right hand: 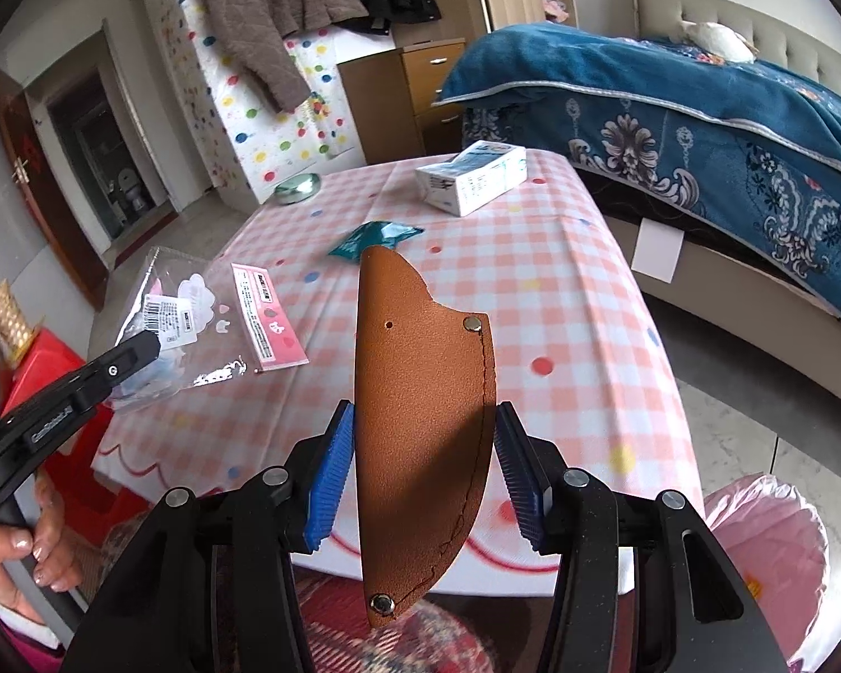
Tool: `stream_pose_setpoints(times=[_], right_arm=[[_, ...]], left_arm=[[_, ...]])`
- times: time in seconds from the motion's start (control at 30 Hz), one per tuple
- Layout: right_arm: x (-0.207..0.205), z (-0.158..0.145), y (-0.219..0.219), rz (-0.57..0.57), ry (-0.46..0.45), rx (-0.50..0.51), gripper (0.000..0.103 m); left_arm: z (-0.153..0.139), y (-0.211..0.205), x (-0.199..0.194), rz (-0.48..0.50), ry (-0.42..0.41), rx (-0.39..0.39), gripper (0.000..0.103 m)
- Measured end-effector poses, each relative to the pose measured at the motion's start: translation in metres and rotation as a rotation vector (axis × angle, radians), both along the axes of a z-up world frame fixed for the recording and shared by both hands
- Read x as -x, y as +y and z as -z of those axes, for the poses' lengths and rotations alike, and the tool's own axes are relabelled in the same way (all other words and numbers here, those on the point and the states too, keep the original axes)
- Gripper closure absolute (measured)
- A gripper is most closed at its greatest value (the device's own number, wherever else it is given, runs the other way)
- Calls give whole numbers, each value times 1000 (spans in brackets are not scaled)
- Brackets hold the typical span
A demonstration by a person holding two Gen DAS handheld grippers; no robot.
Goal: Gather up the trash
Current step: 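Grasp the clear plastic packet with the left gripper while the right holds the sheath, then carry the sheath and plastic packet over the pink bin and open both grippers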
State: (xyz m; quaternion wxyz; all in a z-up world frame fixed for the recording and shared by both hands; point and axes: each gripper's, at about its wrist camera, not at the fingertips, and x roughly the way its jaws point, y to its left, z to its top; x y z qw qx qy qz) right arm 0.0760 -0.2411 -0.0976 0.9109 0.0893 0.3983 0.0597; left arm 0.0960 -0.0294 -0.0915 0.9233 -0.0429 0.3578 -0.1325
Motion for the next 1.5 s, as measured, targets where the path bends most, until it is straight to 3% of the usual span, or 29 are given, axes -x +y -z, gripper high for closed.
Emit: stream_pose_setpoints(times=[0.37, 0.67, 1.2, 1.5], right_arm=[[23, -13, 11, -42, -22, 6, 52], [50, -25, -8, -1, -45, -23, 52], [107, -23, -99, 205, -71, -34, 52], [157, -5, -171, 405, -38, -19, 52]], left_arm=[[-21, 3, 38, -4, -71, -6, 96], [-40, -20, 71, 93, -139, -8, 96], [-30, -128, 102, 373, -150, -48, 96], [-6, -216, 109, 585, -84, -81, 96]])
